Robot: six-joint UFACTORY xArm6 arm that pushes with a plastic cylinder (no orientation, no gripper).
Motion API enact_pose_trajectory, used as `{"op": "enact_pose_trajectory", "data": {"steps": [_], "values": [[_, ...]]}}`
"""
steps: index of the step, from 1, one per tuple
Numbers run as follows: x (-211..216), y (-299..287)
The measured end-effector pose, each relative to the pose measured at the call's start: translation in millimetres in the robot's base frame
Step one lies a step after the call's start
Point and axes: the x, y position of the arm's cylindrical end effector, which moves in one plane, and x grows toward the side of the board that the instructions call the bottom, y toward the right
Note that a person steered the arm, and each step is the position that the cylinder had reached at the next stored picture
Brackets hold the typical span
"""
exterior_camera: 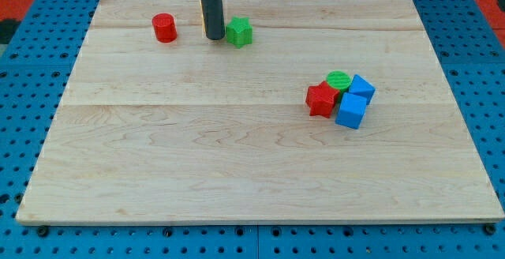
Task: Nudge the group of blocks a bit down
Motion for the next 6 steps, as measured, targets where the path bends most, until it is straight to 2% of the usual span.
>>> {"op": "enact_pose_trajectory", "data": {"steps": [1, 2, 3, 4, 5, 6], "values": [[-5.0, 28.9], [26.0, 100.1], [52.3, 135.4], [95.5, 128.5], [132.2, 177.4], [139.3, 135.3]]}}
